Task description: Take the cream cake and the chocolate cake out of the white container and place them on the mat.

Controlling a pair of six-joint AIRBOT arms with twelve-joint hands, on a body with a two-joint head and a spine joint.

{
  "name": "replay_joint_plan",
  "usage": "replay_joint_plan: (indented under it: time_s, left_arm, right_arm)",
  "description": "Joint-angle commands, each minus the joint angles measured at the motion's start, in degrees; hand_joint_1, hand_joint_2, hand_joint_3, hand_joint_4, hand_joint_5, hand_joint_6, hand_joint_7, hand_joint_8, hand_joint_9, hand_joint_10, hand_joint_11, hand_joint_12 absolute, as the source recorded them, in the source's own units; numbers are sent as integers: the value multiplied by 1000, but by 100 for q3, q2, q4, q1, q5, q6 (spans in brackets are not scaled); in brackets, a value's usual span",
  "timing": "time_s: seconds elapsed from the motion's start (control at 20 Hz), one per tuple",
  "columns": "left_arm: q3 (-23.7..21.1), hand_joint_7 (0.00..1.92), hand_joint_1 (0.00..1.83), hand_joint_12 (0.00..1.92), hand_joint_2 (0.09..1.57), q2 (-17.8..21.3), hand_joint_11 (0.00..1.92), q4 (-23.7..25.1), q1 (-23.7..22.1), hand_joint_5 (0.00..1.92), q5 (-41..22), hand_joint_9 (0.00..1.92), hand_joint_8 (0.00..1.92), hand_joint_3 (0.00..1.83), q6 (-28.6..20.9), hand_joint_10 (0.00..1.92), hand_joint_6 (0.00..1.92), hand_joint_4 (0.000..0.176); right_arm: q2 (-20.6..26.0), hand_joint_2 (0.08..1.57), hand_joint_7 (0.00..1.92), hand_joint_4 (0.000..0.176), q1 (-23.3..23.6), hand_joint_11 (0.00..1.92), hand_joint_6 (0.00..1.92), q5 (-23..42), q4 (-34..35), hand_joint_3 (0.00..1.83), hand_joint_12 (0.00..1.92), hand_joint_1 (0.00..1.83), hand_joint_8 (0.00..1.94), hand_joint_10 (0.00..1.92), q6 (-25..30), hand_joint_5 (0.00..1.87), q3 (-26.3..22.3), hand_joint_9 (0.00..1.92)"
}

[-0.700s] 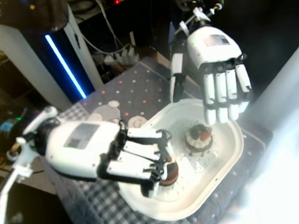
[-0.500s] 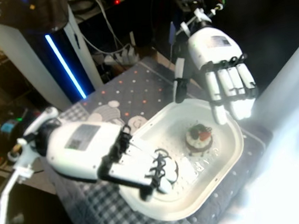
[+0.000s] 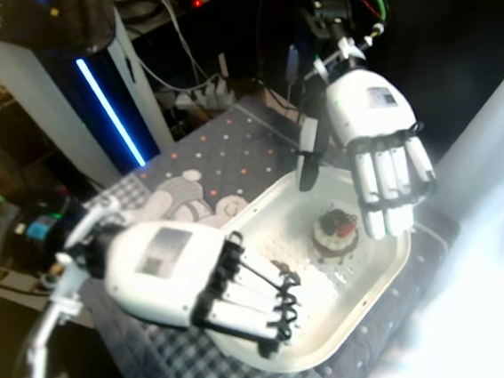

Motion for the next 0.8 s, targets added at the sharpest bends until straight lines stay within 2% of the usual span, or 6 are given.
replay_joint_plan:
  time_s: [0.0,0.15,0.25,0.4,0.6,0.75]
  left_arm:
    - [29,330,838,1410,848,-33,0,-8,-25,306,-566,377,19,0,-3,83,11,0]
    - [80,344,808,1425,847,-67,0,-65,27,297,-493,387,17,0,-3,87,5,0]
    - [131,353,826,1429,843,-114,0,-83,36,309,-450,394,18,0,-3,90,8,0]
    - [252,354,870,1311,853,-240,0,-100,39,317,-347,383,9,2,-3,79,6,0]
    - [395,343,856,1289,852,-370,0,-179,66,311,-228,379,1,0,-3,69,1,0]
    - [540,316,858,1279,882,-476,0,-279,110,303,-105,365,0,10,-3,54,0,0]
  right_arm:
    - [-36,834,592,0,61,134,0,671,-11,0,1311,727,3,174,-26,518,44,565]
    - [-177,829,595,0,61,150,0,667,54,0,1338,696,0,113,-26,499,80,612]
    - [-283,819,577,0,61,174,0,667,92,0,1287,701,0,72,-26,498,129,617]
    - [-413,852,543,0,61,112,0,536,136,11,1323,806,1,37,-26,479,242,575]
    - [-525,827,558,0,61,156,5,329,307,0,1257,877,7,30,-26,494,444,607]
    - [-670,841,576,0,60,143,2,133,430,2,1312,915,4,29,-26,495,644,627]
